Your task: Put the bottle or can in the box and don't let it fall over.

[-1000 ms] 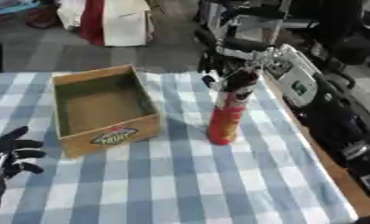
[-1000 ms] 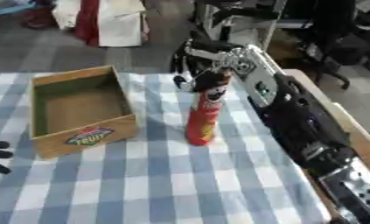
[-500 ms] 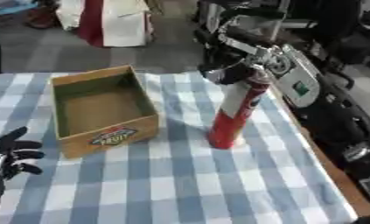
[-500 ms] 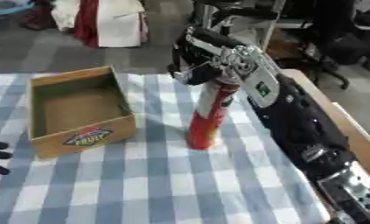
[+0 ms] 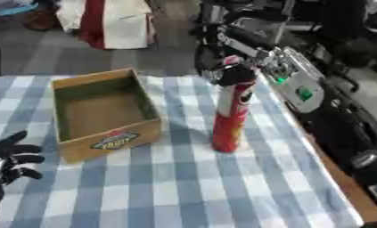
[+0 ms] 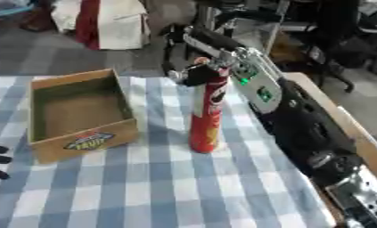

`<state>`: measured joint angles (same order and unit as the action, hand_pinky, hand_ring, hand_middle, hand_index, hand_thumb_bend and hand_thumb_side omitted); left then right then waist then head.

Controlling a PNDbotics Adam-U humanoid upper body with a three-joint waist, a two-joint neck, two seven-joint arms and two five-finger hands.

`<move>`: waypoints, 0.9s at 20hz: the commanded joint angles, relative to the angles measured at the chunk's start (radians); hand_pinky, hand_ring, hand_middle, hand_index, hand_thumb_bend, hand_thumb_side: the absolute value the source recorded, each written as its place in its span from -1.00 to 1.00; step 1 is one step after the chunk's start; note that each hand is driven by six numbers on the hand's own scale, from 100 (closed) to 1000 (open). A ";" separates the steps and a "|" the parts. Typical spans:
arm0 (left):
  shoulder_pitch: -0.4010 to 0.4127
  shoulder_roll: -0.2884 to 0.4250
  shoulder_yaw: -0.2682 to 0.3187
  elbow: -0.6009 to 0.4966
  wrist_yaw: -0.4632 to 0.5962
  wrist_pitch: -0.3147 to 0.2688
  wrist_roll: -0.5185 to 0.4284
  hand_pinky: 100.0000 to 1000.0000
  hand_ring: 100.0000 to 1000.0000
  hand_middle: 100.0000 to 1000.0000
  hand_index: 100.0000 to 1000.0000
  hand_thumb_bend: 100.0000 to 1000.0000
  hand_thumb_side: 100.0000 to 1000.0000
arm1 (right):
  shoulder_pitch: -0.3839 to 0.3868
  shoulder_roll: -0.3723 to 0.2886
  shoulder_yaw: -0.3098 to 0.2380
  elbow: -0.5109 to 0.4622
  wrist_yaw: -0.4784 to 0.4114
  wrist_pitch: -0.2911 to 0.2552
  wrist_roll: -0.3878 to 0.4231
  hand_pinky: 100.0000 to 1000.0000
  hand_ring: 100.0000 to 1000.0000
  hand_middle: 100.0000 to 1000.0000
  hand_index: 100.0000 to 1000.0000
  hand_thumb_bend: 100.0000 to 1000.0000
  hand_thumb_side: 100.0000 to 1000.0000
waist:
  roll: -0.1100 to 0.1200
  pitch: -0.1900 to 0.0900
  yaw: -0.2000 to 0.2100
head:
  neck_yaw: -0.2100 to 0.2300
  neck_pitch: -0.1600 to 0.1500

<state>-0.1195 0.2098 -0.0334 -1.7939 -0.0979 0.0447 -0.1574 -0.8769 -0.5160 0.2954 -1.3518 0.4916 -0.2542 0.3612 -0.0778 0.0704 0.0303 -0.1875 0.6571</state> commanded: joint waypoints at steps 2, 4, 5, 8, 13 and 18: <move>-0.007 0.008 0.002 -0.015 0.002 0.000 0.002 -0.01 0.27 0.25 0.84 -0.59 1.00 | 0.008 -0.074 -0.035 -0.085 0.007 0.032 0.063 0.99 1.00 1.00 1.00 -1.00 0.66 | 0.002 -0.010 -0.006 | 0.001 -0.012; -0.006 0.009 0.003 -0.016 0.001 0.000 0.002 -0.01 0.27 0.25 0.84 -0.59 1.00 | 0.028 -0.089 -0.049 -0.099 0.004 0.051 0.094 1.00 1.00 1.00 1.00 -1.00 0.78 | 0.002 -0.010 -0.009 | 0.002 -0.011; -0.006 0.009 0.004 -0.016 0.001 0.000 0.003 -0.01 0.27 0.25 0.84 -0.59 1.00 | 0.038 -0.096 -0.054 -0.104 0.003 0.059 0.110 1.00 1.00 1.00 1.00 -1.00 0.86 | 0.002 -0.010 -0.011 | 0.003 -0.011; -0.004 0.011 0.004 -0.015 -0.001 0.001 0.002 -0.01 0.27 0.25 0.84 -0.59 1.00 | 0.069 -0.112 -0.061 -0.114 0.001 0.078 0.157 1.00 1.00 1.00 1.00 -1.00 1.00 | 0.000 -0.009 -0.016 | 0.005 -0.010; -0.004 0.011 0.005 -0.016 -0.003 0.000 -0.001 -0.01 0.28 0.26 0.84 -0.59 1.00 | 0.099 -0.113 -0.064 -0.094 0.005 0.102 0.218 1.00 1.00 1.00 1.00 -1.00 1.00 | 0.002 -0.007 -0.019 | 0.004 -0.010; -0.006 0.010 0.005 -0.016 -0.002 0.000 -0.003 -0.01 0.27 0.26 0.84 -0.59 1.00 | 0.104 -0.092 -0.062 -0.032 0.022 0.109 0.229 0.90 1.00 1.00 1.00 -1.00 1.00 | 0.004 -0.006 -0.017 | -0.002 -0.012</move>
<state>-0.1155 0.2104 -0.0330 -1.7939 -0.0993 0.0452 -0.1576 -0.7590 -0.5926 0.2467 -1.3913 0.5063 -0.1463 0.5869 -0.0782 0.0706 0.0134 -0.1865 0.6569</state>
